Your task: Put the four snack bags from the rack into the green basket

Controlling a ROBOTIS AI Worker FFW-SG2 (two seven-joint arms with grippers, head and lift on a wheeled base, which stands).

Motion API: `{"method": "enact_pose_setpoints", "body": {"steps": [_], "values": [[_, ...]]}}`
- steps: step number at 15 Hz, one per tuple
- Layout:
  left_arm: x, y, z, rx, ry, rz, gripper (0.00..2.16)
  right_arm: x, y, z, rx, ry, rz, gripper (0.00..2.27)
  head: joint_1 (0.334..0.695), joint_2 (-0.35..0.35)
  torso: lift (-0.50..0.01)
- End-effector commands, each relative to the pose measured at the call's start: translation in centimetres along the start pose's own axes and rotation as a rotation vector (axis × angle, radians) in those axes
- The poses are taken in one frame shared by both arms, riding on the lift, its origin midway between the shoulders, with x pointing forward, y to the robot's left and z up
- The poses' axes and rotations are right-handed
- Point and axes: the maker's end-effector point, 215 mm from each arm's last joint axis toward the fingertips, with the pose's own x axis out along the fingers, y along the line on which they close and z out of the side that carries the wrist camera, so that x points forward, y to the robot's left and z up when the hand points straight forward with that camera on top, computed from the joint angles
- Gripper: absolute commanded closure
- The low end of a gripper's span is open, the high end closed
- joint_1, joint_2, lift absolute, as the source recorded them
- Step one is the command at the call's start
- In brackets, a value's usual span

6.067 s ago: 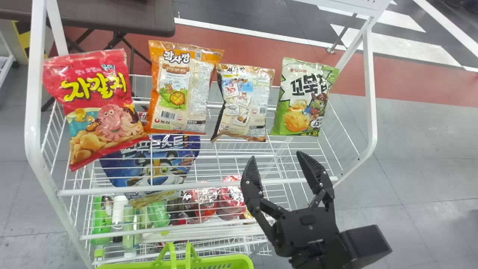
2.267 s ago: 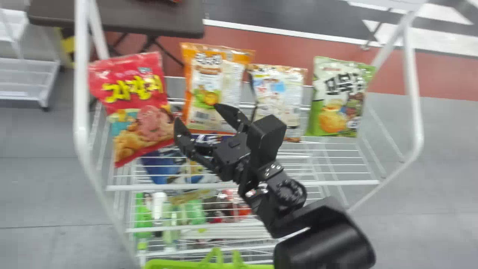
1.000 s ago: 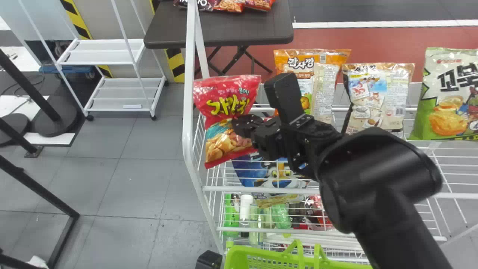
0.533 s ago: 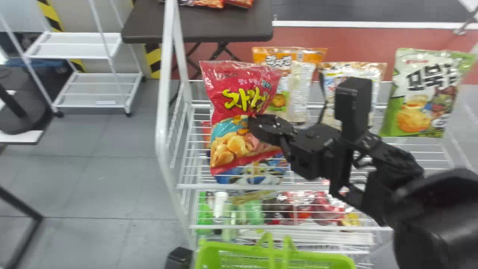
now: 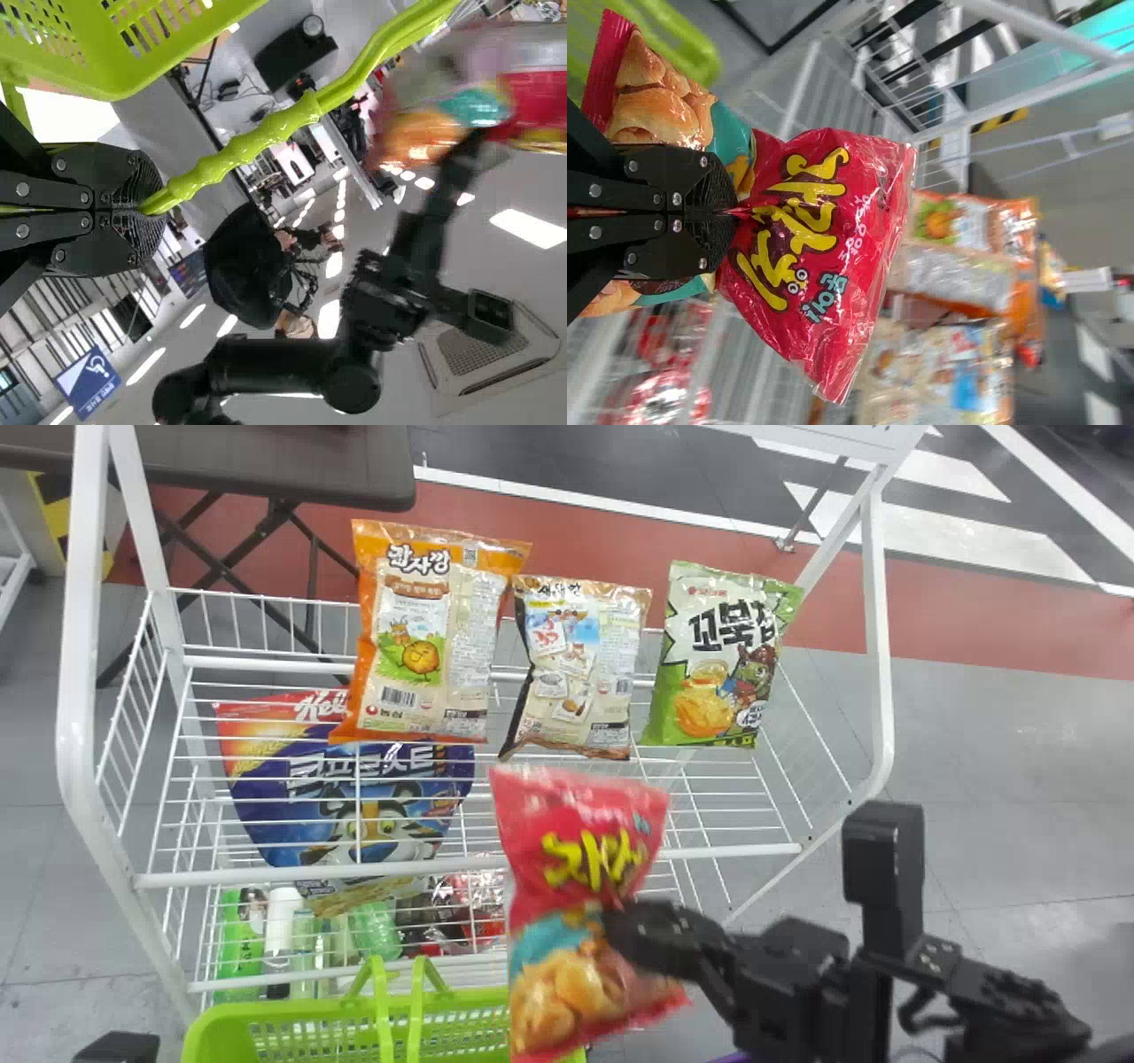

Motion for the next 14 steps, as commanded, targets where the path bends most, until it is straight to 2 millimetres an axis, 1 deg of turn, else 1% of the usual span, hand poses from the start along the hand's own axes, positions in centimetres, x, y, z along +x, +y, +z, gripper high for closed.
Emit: {"method": "enact_pose_setpoints", "body": {"steps": [1, 2, 3, 4, 6, 9, 11, 12, 13, 14], "values": [[0.0, -0.4, 0.5, 0.010, -0.023, -0.006, 2.13, -0.2, 0.7, -5.2, 0.063, 0.153, -0.008, 1.93, 0.695, -0.350, -0.006], [0.1, -0.7, 0.5, 0.014, -0.025, -0.008, 2.13, 0.0, 1.2, -6.9, 0.076, 0.205, -0.009, 1.93, 0.695, -0.350, -0.006], [0.1, -0.8, 0.4, 0.014, -0.026, -0.009, 2.13, 0.2, 1.7, -8.1, 0.081, 0.236, -0.005, 1.93, 0.695, -0.350, -0.006], [0.3, -1.0, 0.4, 0.017, -0.025, -0.012, 2.13, 0.5, 2.4, -8.8, 0.086, 0.254, 0.013, 1.93, 0.695, -0.350, -0.006], [0.4, -1.1, 0.4, 0.018, -0.026, -0.014, 2.13, 1.7, 5.0, -10.2, 0.079, 0.289, 0.061, 1.93, 0.695, -0.350, -0.006], [0.6, -1.1, 0.3, 0.017, -0.022, -0.015, 2.13, 3.5, 7.8, -11.6, 0.043, 0.328, 0.090, 1.93, 0.695, -0.350, -0.006], [0.7, -1.2, 0.2, 0.015, -0.020, -0.017, 2.13, 4.4, 10.0, -13.2, 0.019, 0.373, 0.113, 1.93, 0.695, -0.350, -0.006], [0.9, -1.2, 0.2, 0.016, -0.018, -0.020, 2.13, 4.9, 10.3, -13.6, 0.015, 0.380, 0.120, 1.93, 0.695, -0.350, -0.006], [1.0, -1.3, 0.1, 0.016, -0.016, -0.022, 2.13, 5.3, 10.2, -14.1, 0.012, 0.391, 0.112, 1.93, 0.695, -0.350, -0.006], [1.1, -1.3, 0.0, 0.015, -0.013, -0.024, 2.13, 5.5, 9.9, -14.4, 0.011, 0.397, 0.095, 1.84, 0.695, -0.350, -0.006]]}}
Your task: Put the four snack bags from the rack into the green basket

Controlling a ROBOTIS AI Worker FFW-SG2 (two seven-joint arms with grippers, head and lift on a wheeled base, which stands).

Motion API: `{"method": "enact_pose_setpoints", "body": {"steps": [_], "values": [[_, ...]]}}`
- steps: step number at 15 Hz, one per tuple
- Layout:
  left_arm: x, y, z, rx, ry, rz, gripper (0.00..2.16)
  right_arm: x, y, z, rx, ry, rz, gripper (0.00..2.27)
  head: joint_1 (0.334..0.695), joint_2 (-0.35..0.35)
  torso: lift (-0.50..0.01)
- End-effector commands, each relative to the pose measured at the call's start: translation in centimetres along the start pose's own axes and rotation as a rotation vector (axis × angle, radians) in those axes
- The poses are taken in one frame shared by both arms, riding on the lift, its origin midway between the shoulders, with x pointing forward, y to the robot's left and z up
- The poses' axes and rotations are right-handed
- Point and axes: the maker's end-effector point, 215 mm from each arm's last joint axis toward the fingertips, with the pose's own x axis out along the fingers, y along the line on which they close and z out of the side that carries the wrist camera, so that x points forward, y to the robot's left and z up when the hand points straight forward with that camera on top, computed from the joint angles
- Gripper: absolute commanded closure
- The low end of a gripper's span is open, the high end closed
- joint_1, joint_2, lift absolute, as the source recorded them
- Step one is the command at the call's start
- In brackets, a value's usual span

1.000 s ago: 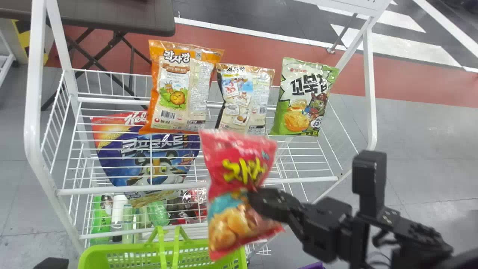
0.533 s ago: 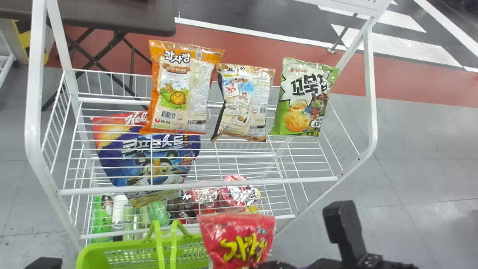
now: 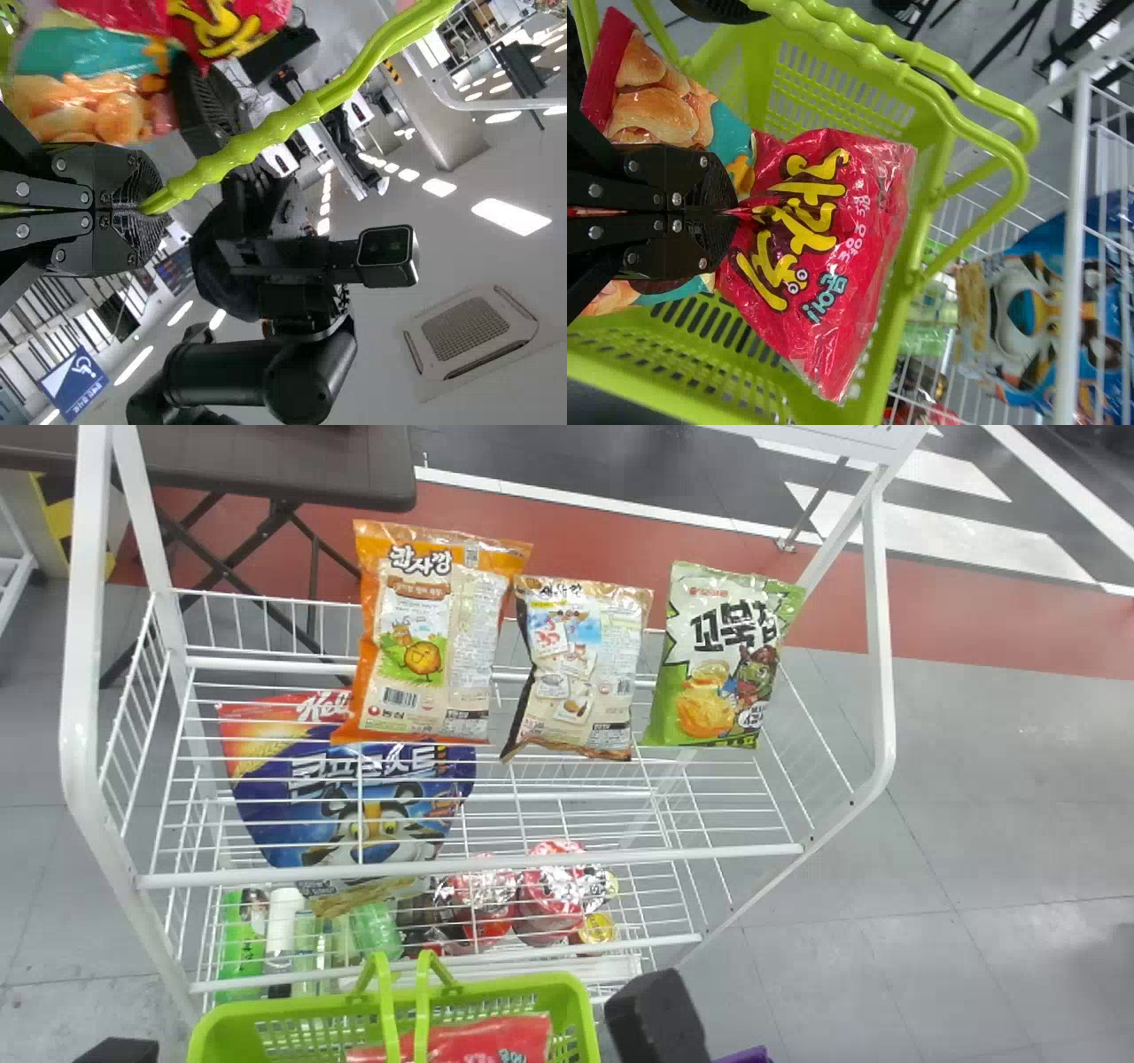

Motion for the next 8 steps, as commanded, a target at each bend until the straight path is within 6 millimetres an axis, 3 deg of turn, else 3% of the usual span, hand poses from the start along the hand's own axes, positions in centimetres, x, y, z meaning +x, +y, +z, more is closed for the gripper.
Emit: {"method": "enact_pose_setpoints", "body": {"steps": [1, 2, 3, 6, 7, 8], "values": [[0.2, -0.2, -0.1, -0.001, 0.004, -0.009, 2.13, 0.6, -0.3, -0.4, -0.002, 0.012, -0.015, 1.48, 0.695, -0.350, -0.006], [0.3, -0.2, -0.2, -0.002, 0.004, -0.010, 2.13, 0.6, -0.4, -0.2, -0.010, 0.008, -0.020, 0.61, 0.695, -0.350, -0.006], [0.3, -0.2, -0.2, -0.002, 0.004, -0.010, 2.13, 0.5, -0.6, -0.2, -0.009, 0.008, -0.024, 0.00, 0.695, -0.350, -0.006], [0.3, -0.2, -0.2, -0.001, 0.008, -0.009, 2.13, -0.2, -1.6, 0.9, -0.004, -0.026, -0.029, 0.05, 0.695, -0.350, -0.006], [0.3, -0.1, -0.1, -0.001, 0.006, -0.009, 2.13, -0.5, -1.9, 2.3, -0.010, -0.068, -0.025, 0.08, 0.695, -0.350, -0.006], [0.3, -0.1, -0.2, -0.001, 0.008, -0.008, 2.13, -1.0, -2.1, 4.9, -0.033, -0.154, -0.016, 0.11, 0.695, -0.350, -0.006]]}}
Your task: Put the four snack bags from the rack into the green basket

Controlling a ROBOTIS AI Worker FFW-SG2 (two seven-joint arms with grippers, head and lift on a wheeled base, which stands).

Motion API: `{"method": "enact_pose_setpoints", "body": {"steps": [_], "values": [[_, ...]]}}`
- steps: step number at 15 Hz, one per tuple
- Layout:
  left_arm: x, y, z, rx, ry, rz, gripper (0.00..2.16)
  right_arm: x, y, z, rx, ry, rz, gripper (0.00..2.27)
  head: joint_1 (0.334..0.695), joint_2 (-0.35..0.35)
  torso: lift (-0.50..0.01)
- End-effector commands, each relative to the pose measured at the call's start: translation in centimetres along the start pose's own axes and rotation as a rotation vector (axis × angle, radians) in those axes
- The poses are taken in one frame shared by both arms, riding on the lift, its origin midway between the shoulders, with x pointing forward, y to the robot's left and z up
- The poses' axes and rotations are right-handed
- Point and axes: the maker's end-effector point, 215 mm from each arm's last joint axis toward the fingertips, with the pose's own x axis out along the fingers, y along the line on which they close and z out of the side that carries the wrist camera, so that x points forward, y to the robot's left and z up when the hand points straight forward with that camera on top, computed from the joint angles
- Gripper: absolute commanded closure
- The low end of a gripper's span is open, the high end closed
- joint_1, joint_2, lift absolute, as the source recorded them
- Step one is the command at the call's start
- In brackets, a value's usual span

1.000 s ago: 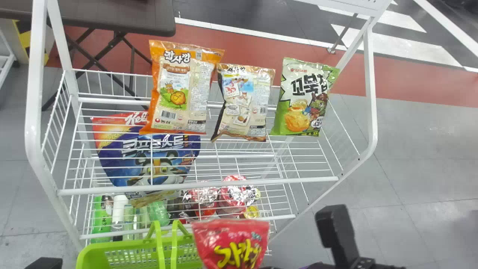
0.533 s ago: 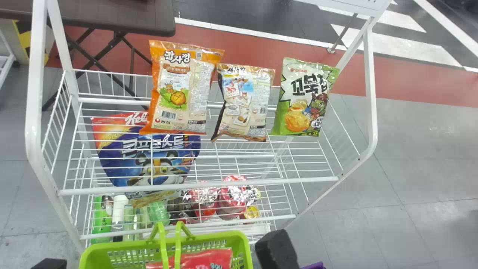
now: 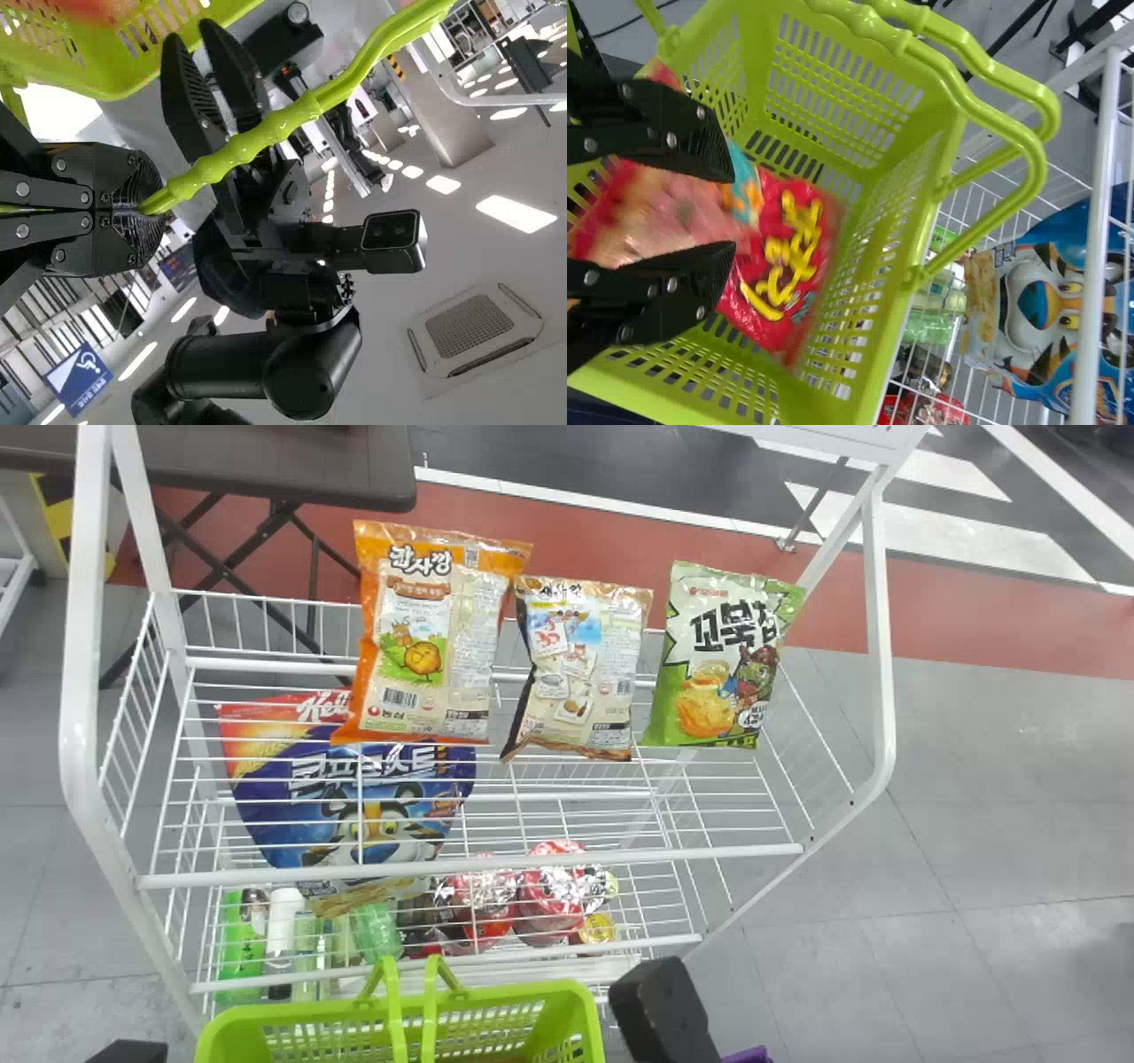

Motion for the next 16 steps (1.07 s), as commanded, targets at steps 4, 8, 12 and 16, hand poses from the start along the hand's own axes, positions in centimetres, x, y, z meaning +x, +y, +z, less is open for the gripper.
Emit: {"method": "enact_pose_setpoints", "body": {"steps": [4, 8, 12, 16], "values": [[0.2, -0.1, -0.3, -0.010, 0.009, -0.006, 2.13, -0.9, -5.2, 16.8, -0.044, -0.524, -0.129, 0.19, 0.695, -0.350, -0.006], [0.5, 0.0, -0.8, -0.018, 0.022, -0.007, 2.13, 1.3, -7.8, 28.4, -0.064, -0.755, -0.276, 0.18, 0.695, -0.350, -0.006], [0.3, 0.1, -1.0, -0.016, 0.022, -0.005, 2.13, 4.3, -9.9, 35.6, -0.045, -0.766, -0.323, 0.18, 0.695, -0.252, -0.006], [-0.1, 0.5, -0.8, -0.013, 0.017, 0.005, 2.13, 6.4, -12.1, 38.9, -0.055, -0.736, -0.329, 0.33, 0.695, -0.206, -0.006]]}}
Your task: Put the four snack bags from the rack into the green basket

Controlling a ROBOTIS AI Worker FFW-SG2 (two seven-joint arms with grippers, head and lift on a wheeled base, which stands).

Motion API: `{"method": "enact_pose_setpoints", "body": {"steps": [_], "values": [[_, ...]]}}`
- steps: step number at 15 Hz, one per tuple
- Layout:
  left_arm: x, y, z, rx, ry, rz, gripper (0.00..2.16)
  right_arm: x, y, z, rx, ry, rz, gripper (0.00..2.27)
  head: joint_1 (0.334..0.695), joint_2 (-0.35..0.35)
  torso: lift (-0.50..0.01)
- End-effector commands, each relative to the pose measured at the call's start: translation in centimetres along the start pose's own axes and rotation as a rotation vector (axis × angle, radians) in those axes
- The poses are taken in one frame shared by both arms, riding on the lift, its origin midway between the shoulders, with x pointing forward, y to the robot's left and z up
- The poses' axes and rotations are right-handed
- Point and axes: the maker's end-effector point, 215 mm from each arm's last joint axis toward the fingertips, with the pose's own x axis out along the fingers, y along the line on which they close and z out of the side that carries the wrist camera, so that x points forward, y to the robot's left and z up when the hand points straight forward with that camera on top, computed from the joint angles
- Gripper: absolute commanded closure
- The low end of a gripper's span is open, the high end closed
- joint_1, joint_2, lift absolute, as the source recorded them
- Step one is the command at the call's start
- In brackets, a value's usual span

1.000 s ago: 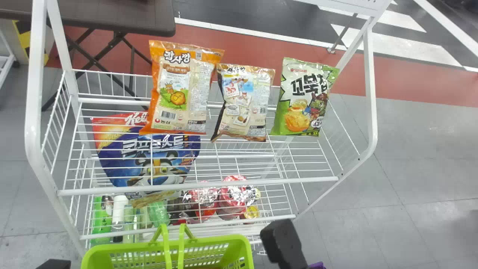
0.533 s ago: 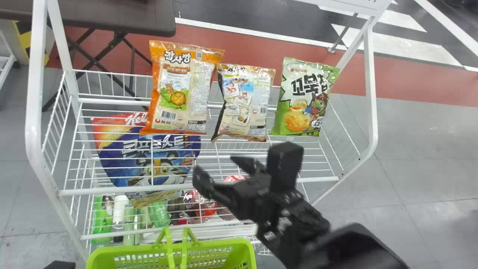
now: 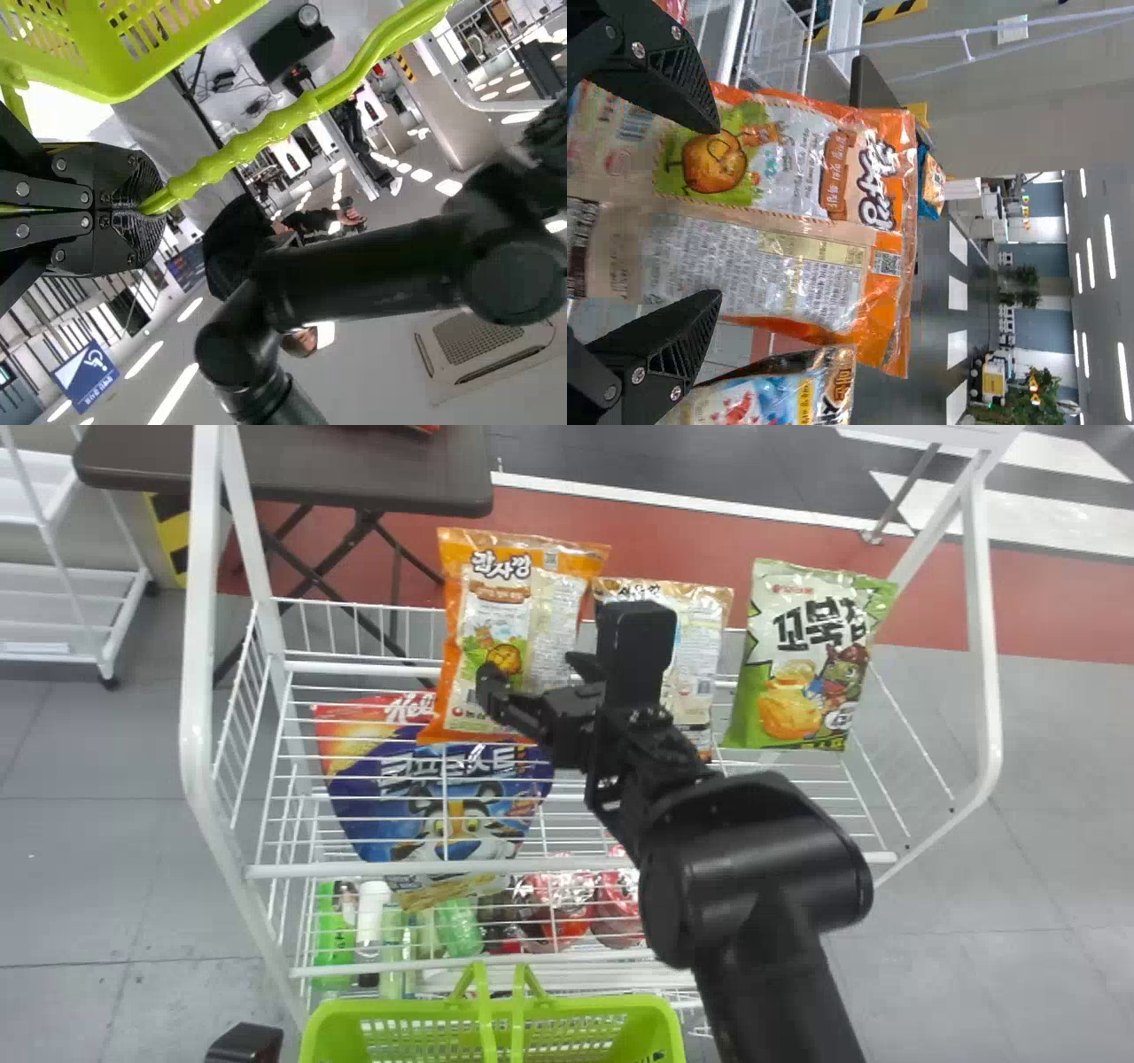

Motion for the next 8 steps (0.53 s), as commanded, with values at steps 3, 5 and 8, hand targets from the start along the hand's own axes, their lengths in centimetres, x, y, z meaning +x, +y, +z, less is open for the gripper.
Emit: {"method": "enact_pose_setpoints", "body": {"steps": [3, 5, 8], "values": [[-0.3, 0.4, 0.2, -0.001, -0.001, -0.002, 2.13, 1.6, 0.0, -1.6, 0.010, 0.066, 0.039, 1.85, 0.695, -0.186, -0.006], [-0.4, 0.6, 0.4, 0.002, -0.001, 0.002, 2.13, 0.8, 1.2, -1.9, 0.016, 0.061, 0.076, 1.99, 0.695, -0.179, -0.006], [-0.3, 0.7, 0.6, 0.003, 0.000, 0.003, 2.13, -1.3, 2.8, -0.9, 0.029, 0.040, 0.118, 2.01, 0.695, -0.169, -0.006]]}}
